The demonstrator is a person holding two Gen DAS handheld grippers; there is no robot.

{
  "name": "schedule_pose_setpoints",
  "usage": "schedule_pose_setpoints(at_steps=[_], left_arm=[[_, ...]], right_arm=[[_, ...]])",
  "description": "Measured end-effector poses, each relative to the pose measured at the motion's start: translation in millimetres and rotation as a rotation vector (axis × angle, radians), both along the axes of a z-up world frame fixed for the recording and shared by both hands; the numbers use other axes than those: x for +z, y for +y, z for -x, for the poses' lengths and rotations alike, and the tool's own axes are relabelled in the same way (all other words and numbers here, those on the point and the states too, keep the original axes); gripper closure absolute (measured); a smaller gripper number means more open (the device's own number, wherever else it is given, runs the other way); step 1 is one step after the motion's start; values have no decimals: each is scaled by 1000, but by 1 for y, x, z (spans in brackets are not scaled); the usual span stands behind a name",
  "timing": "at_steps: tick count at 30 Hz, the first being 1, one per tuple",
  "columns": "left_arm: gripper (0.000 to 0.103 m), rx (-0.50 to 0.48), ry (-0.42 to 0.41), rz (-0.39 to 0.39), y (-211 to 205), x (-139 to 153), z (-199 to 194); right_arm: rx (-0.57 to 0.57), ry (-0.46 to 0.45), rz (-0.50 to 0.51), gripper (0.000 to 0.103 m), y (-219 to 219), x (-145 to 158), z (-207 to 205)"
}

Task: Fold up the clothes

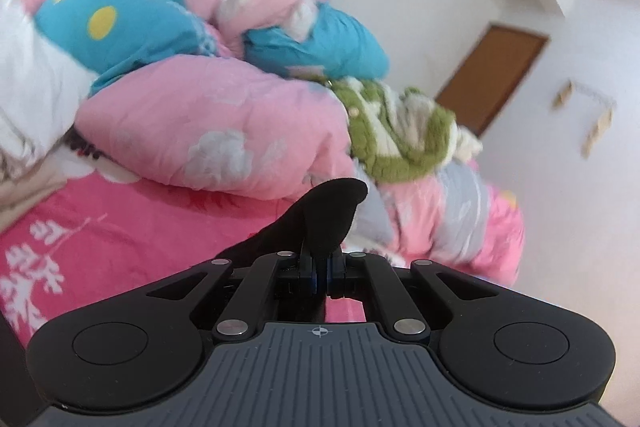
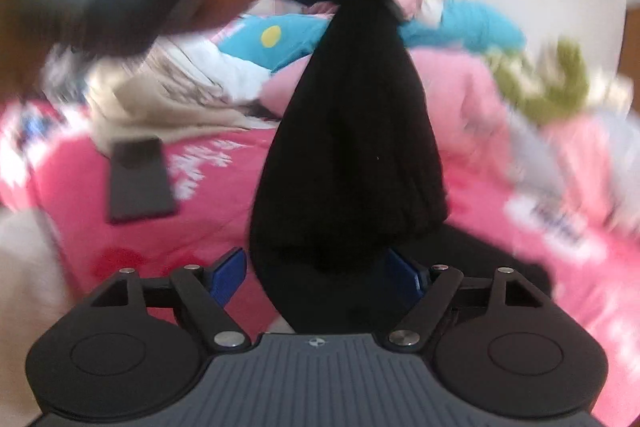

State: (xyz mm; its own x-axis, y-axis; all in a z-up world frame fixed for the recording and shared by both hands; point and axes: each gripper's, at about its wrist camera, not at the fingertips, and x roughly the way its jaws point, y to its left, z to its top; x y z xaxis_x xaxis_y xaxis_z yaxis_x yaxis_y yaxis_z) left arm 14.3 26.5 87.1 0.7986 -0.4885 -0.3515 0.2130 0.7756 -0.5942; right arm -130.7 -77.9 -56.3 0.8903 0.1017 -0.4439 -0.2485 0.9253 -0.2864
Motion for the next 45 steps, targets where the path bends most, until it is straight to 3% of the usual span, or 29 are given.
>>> schedule_pose_setpoints(at_steps=[2,6,11,16,20,26,28,30,32,38,45], left_arm=[[101,20,3,40,6,2,-2],[101,28,-1,68,13,7,-4],[101,34,4,70,14,9,-4],[101,61,-2,88,18,11,1],[101,96,-25,111,28,17,2],[101,109,-24,129,28,19,-9],[101,112,-27,125,25,19,-15],[101,116,-29,121,22,18,-21],[101,119,-32,118,19,17,-26],[102,135,-45,131,9,19,-53],[102,148,-120,204,-9,40,-95]], right_arm=[[-76,-24,68,27,-1,-12,-4],[-135,-26,81,30,-16,-19,4],[-62,-159,77,28,-6,-4,36],[-103,-158,123,28,-2,-11,20],[-181,-121,130,47,-19,-20,5],[-289,-103,73,58,-71,-17,5],[-283,-93,38,68,-82,-9,4],[-259,-78,-19,88,-95,4,2],[-230,-69,-70,93,-109,21,-3],[-123,-31,-112,99,-157,69,-43],[-90,-84,-22,101,-214,127,-129]])
